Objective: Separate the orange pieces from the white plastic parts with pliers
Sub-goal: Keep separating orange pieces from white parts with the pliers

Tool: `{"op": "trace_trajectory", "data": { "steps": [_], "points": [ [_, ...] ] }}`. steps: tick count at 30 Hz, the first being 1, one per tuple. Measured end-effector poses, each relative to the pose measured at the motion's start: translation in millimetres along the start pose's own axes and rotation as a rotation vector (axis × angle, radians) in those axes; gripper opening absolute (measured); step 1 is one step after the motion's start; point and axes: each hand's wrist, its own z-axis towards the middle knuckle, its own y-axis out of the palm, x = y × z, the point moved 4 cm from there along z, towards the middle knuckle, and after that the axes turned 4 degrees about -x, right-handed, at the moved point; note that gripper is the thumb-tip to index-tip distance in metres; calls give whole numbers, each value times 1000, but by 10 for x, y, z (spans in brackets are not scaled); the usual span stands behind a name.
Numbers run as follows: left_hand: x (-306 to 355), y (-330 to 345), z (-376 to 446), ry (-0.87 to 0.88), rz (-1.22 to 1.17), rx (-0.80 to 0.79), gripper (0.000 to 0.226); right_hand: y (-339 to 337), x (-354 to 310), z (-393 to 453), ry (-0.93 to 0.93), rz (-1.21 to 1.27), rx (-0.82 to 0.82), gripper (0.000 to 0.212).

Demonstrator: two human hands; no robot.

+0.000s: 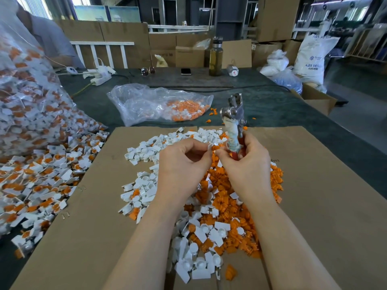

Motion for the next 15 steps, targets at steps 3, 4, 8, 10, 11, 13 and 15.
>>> {"op": "trace_trajectory", "data": {
  "steps": [3, 4, 8, 10, 11, 13, 15],
  "points": [
    [-26, 0, 2, -33, -41, 16, 27, 18, -30, -6, -19, -60, -6, 26],
    [-34, 0, 4, -43, -50, 17, 26, 22, -37, -7, -18, -76, -7, 27],
    [-57, 13, 6, -63, -57, 22, 22, 9, -29, 3, -2, -49, -1, 27],
    [-64, 16, 4, -68, -63, 29, 21, 11, -32, 5, -6, -71, -6, 25],
    [-68, 17, 6, -72, -66, 35, 21, 16, -34, 4, -7, -80, -11, 25],
    [-80, 17, 12, -84, -68, 55, 22, 30, -38, 1, -11, -90, -26, 24],
    [-95, 17, 20, -112, -64, 81, 22, 43, -39, -2, -16, -85, -45, 22]
  ]
}}
